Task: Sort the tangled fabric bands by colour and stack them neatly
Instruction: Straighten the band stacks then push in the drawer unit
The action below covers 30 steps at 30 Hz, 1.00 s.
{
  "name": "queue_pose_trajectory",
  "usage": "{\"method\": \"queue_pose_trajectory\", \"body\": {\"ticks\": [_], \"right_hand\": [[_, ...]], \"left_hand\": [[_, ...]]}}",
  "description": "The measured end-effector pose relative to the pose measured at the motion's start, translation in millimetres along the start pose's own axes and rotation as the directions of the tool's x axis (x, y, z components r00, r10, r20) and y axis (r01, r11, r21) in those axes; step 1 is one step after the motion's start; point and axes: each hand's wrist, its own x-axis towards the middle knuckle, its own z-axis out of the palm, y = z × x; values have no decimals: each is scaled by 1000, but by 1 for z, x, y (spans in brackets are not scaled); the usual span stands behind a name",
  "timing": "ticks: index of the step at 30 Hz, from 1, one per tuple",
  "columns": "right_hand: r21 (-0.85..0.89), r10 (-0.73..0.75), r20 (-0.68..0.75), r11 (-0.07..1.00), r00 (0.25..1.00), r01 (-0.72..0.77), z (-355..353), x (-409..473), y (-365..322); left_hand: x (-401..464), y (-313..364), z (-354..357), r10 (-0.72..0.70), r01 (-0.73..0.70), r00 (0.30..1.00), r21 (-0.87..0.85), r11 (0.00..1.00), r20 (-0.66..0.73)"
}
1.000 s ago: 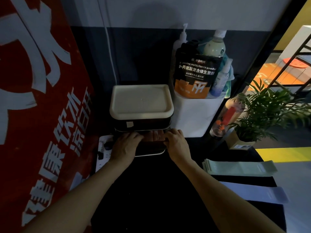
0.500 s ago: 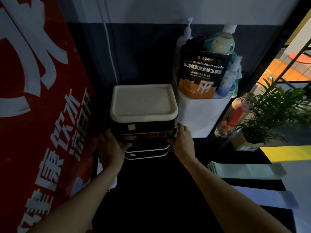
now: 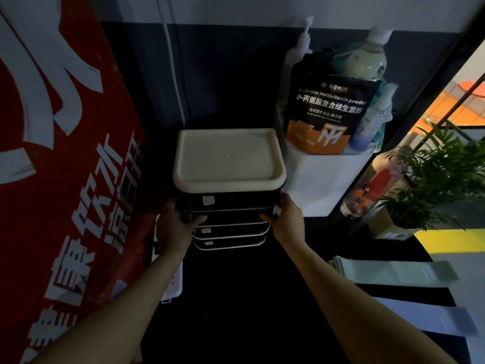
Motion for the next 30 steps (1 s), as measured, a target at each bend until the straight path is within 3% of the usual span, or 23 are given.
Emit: {"method": "queue_pose_trajectory", "body": {"ticks": [6,12,17,30], "right_hand": [[39,9,-2,999,1000,-8,2,1,5],[-36,124,119,992,985,-121,23,-6,37],[-94,143,167,987,975,-129,41,-1,53],[-159,66,48,986,997,-57,57,-17,61]], "left_hand": [[-2,-5,0,-2,3,1000,-34,999,19],[-17,-37,6,-25,18,996,78,997,86],[-17,-53,18,-83,55,987,196,979,135],[-29,-65,20,-85,38,988,338,941,125]]}}
